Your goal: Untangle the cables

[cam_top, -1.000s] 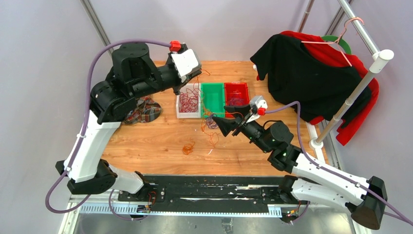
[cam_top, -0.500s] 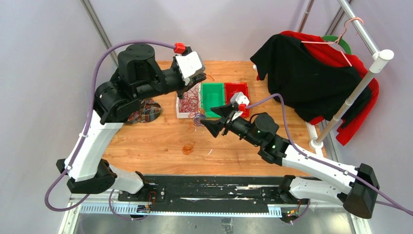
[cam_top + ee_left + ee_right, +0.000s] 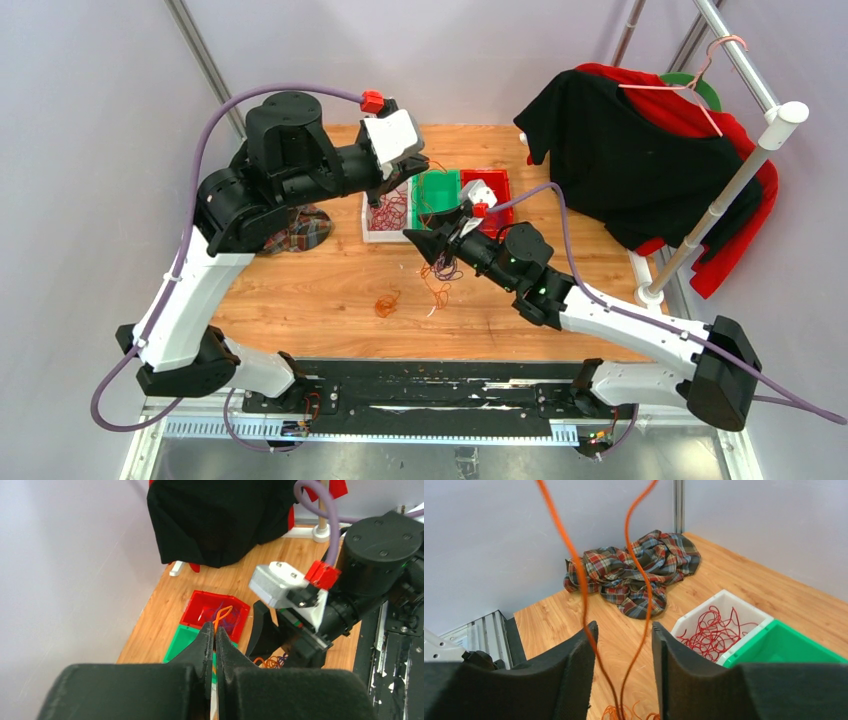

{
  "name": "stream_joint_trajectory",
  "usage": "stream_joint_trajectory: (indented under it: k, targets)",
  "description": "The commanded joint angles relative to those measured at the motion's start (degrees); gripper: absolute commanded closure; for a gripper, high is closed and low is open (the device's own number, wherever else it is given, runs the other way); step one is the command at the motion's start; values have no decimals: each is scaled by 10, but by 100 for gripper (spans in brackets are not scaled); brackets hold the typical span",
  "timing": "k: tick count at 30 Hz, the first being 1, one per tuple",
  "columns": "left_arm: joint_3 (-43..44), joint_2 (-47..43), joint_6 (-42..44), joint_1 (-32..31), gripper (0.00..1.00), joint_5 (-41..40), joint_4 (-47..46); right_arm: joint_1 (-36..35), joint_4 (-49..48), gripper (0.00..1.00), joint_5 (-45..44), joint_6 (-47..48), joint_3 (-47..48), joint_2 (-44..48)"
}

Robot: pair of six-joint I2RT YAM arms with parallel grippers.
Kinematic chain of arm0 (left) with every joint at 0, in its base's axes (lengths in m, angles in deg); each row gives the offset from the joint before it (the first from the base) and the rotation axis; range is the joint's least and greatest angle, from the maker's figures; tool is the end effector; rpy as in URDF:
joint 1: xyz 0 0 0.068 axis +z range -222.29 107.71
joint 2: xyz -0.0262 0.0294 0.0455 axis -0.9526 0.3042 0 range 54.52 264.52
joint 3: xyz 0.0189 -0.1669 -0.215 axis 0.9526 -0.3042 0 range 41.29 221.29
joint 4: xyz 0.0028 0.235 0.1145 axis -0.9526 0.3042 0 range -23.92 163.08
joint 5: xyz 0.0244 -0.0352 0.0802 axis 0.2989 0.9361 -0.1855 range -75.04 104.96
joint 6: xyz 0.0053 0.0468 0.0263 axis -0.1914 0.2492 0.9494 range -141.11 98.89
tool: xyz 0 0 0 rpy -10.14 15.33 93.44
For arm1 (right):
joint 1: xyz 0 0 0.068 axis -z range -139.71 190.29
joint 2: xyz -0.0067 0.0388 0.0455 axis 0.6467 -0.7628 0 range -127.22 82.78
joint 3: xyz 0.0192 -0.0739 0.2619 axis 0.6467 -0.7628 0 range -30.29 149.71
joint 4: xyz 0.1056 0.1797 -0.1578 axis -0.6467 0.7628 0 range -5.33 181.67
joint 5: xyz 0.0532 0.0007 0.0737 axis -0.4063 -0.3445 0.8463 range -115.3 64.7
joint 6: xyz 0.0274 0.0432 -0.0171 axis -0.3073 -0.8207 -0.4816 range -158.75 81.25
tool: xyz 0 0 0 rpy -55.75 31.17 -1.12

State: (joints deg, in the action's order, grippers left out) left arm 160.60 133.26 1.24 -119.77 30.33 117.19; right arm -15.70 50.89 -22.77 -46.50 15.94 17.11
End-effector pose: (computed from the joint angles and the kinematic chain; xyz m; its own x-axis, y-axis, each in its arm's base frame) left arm 0.1431 -0.1700 0.5576 0.2229 0.2995 -0.9277 0.8672 0.3738 0.3290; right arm 0.1488 0.2234 0.3563 0.0224 0.2740 -0.9615 -0.8629 0.4909 0.1198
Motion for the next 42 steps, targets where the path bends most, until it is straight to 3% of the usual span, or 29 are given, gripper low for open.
stream_joint_trajectory:
  k: [1,15,30,42]
  targets:
    - [26,-2,-7,-11,99,8,-14,-7,-40,59,-30,-9,-23,-12]
    - [107,23,-15,-23,100,1,-14,-6,-121,68,-90,-43,-165,-70]
    - [223,62,56,-23,99,-49,-18,-6,-187,75,-148,-91,-265,-166]
    - [219,61,127,-23,100,-111,-141,-7,-206,79,-167,-135,-316,-199]
